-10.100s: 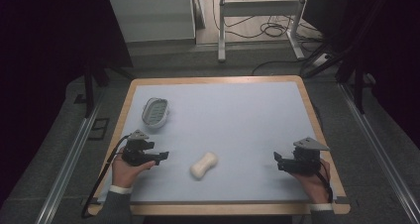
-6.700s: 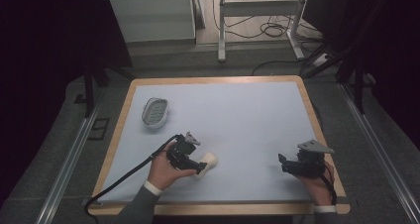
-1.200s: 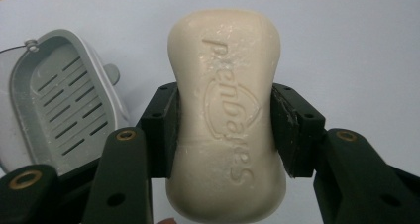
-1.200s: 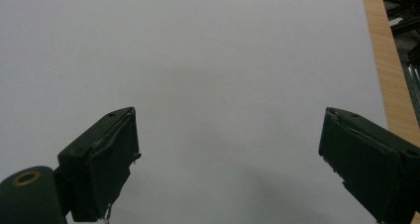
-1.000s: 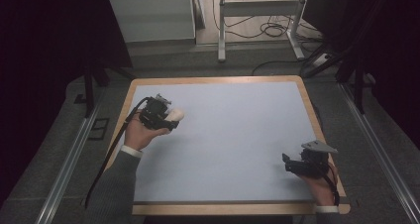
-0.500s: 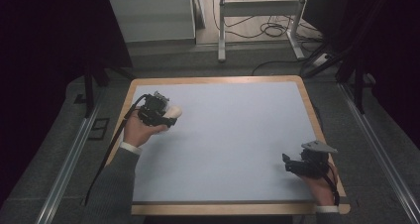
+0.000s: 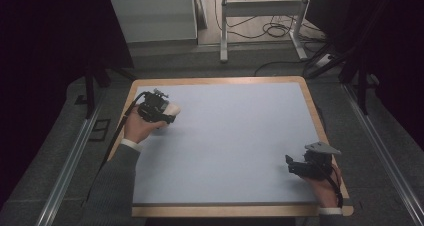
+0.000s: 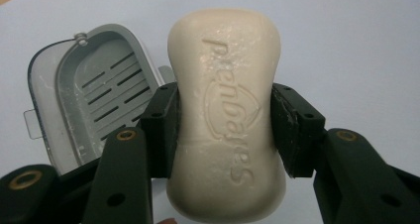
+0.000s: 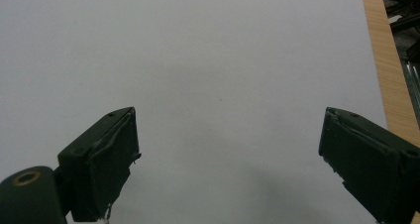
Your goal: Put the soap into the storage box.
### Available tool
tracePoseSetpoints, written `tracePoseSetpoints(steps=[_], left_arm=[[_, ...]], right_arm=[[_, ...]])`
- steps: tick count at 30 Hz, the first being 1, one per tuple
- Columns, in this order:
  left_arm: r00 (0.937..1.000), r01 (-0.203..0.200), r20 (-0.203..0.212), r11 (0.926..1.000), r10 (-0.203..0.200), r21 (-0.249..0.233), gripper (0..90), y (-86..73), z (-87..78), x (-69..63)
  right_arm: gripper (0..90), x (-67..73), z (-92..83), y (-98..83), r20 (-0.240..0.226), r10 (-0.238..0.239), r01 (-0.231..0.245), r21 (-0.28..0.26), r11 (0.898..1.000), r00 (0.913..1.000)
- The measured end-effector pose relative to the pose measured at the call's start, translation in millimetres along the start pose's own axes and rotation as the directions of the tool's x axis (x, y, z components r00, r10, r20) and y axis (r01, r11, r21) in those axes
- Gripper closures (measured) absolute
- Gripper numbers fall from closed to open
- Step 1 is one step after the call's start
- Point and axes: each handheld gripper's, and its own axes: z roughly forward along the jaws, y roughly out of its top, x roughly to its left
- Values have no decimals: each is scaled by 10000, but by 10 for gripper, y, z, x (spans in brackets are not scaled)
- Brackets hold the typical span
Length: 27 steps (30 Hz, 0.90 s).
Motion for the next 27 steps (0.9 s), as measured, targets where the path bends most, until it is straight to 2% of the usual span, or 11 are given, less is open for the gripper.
tracePoseSetpoints(steps=[13,27], left_arm=[[9981,513,-344,9986,-509,112,495,24,69,182],[9937,1020,-490,9944,-1006,272,495,44,171,328]], right_arm=[[83,2,-4,1,8,-29,29,-7,10000,10000],[83,-22,-13,-5,44,22,-22,-19,10000,10000]])
